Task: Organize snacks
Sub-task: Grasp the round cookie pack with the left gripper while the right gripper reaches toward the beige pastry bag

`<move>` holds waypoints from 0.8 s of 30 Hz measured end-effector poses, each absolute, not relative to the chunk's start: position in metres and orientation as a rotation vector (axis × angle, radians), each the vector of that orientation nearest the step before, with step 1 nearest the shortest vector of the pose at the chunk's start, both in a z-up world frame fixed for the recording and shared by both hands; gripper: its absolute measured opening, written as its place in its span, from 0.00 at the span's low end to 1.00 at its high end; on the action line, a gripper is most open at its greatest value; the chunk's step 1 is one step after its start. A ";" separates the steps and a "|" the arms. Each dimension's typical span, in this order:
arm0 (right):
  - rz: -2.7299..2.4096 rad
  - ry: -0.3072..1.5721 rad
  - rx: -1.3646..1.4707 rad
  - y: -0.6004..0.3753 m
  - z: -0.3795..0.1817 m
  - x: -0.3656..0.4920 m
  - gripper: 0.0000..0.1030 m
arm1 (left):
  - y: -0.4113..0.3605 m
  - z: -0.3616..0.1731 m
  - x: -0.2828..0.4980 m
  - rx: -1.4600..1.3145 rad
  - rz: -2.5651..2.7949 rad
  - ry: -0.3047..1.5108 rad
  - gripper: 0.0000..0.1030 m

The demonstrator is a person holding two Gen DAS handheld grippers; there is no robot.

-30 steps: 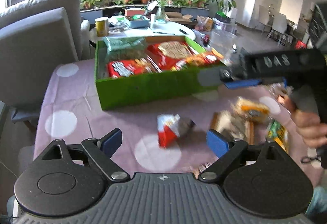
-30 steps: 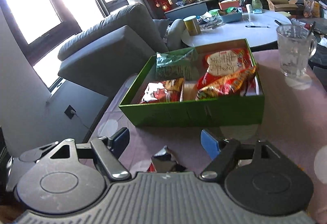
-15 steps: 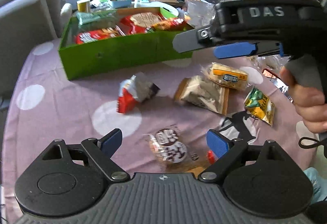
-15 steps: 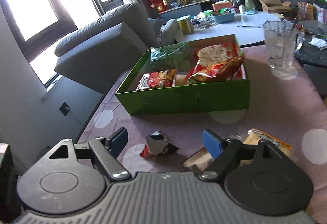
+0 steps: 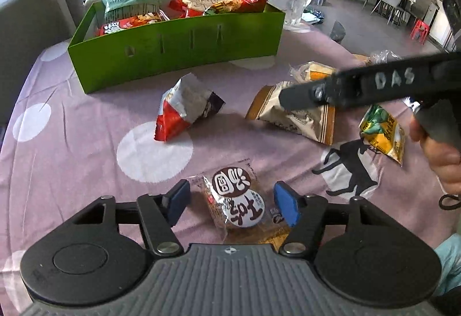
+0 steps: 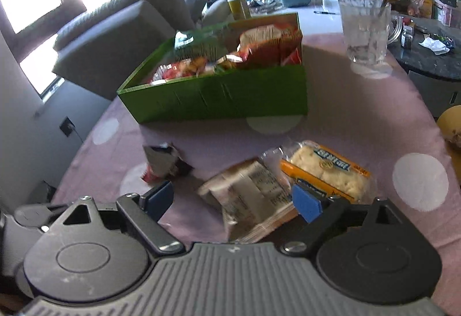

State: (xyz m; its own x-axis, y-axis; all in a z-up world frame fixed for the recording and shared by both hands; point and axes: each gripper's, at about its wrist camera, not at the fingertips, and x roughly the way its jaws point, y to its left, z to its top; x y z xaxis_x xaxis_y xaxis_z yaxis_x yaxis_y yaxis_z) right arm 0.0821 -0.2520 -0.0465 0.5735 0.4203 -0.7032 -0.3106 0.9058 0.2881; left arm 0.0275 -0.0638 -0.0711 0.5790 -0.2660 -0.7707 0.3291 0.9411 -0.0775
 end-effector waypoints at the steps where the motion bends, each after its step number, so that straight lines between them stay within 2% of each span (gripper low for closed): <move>1: 0.431 0.863 0.128 -0.251 -0.049 0.083 0.63 | -0.063 -0.071 0.029 0.072 -0.344 0.886 0.55; 5: 0.466 0.870 0.112 -0.248 -0.054 0.083 0.63 | -0.057 -0.071 0.034 0.061 -0.326 0.882 0.50; 14: 0.477 0.884 0.100 -0.246 -0.061 0.090 0.63 | -0.036 -0.071 0.045 0.051 -0.235 0.871 0.48; 24: 0.426 0.868 0.076 -0.243 -0.064 0.099 0.63 | -0.027 -0.072 0.052 0.050 -0.207 0.865 0.51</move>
